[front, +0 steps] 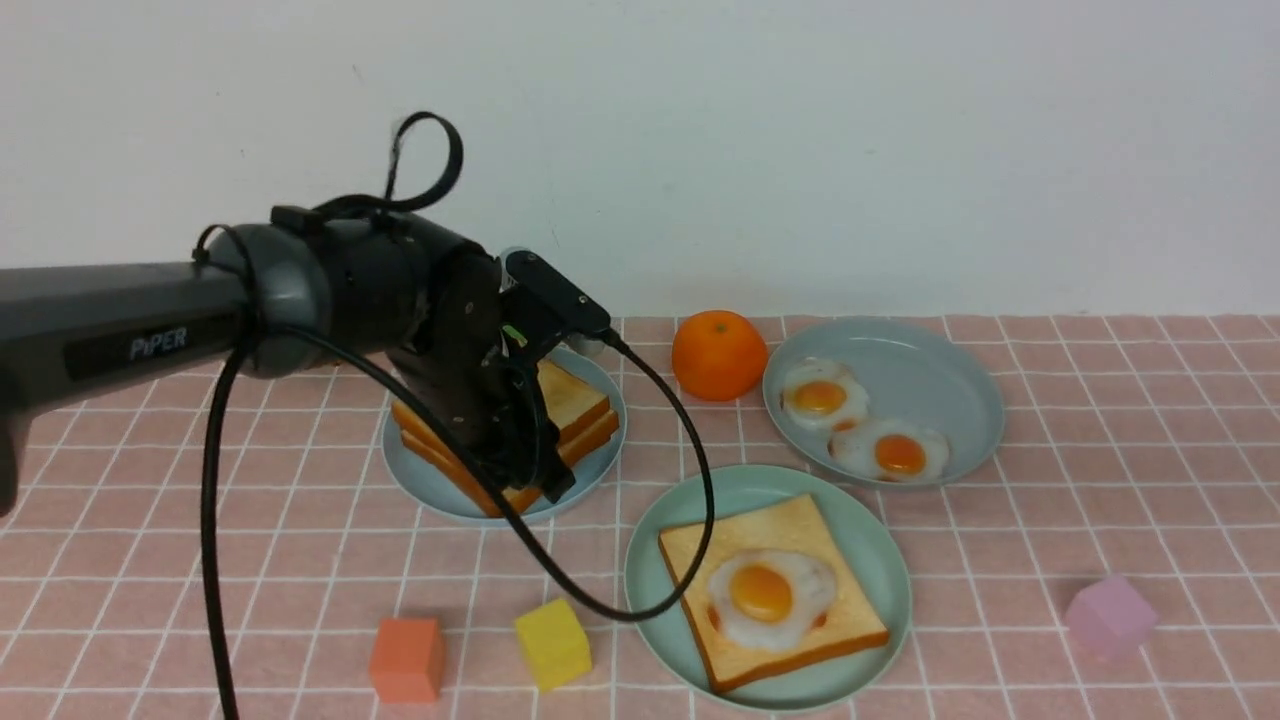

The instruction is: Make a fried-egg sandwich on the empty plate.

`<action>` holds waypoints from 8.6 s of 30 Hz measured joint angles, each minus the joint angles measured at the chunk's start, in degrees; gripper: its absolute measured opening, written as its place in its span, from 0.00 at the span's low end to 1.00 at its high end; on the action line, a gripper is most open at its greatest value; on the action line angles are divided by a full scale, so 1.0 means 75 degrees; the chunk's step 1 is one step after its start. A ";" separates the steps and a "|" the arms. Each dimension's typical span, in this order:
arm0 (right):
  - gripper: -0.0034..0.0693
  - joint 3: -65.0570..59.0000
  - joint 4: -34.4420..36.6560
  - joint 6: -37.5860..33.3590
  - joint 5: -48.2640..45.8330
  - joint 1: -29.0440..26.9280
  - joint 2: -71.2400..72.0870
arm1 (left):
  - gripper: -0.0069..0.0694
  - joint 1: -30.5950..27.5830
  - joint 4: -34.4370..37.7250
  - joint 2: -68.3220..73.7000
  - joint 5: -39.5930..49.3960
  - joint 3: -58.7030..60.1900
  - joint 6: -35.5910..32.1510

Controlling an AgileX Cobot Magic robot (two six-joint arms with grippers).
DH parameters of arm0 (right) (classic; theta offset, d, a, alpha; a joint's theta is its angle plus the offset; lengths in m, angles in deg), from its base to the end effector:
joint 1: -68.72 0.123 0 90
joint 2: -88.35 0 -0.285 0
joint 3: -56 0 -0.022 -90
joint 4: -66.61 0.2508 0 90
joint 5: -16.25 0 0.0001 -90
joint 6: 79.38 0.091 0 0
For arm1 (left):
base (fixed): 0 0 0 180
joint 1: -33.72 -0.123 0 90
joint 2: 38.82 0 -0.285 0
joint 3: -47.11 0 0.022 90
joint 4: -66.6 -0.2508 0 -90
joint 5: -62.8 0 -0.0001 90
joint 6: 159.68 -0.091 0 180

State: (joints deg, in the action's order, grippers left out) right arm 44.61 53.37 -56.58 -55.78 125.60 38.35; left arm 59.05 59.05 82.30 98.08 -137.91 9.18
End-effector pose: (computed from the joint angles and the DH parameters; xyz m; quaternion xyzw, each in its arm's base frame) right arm 0.0665 0.0657 0.4201 -0.2571 0.8755 0.1635 0.3751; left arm 0.3879 -0.1760 0.1969 0.3431 0.9050 0.0193 0.2509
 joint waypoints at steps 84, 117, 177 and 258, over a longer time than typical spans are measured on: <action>0.06 0.0000 0.0153 0.0510 0.0000 0.0000 0.1757 | 0.33 0.3275 0.0472 -0.0371 0.0195 0.0395 -0.1026; 0.06 0.0000 0.0318 0.0397 0.0000 0.0000 0.1757 | 0.54 0.3275 0.0782 -0.0693 0.0231 0.0395 -0.1020; 0.07 -0.1252 0.0989 -0.1606 0.0599 -0.5493 0.2504 | 0.11 0.3275 0.2355 -1.4745 -0.3000 0.9004 0.1641; 0.09 -0.8957 0.2470 -0.3456 0.6599 -0.7589 0.5727 | 0.11 -0.2851 0.2239 -1.5159 -0.3646 1.1105 0.2463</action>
State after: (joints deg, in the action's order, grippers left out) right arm -22.56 71.90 -82.50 -6.29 68.69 81.31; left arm 37.66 75.84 -31.39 70.73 -54.62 27.65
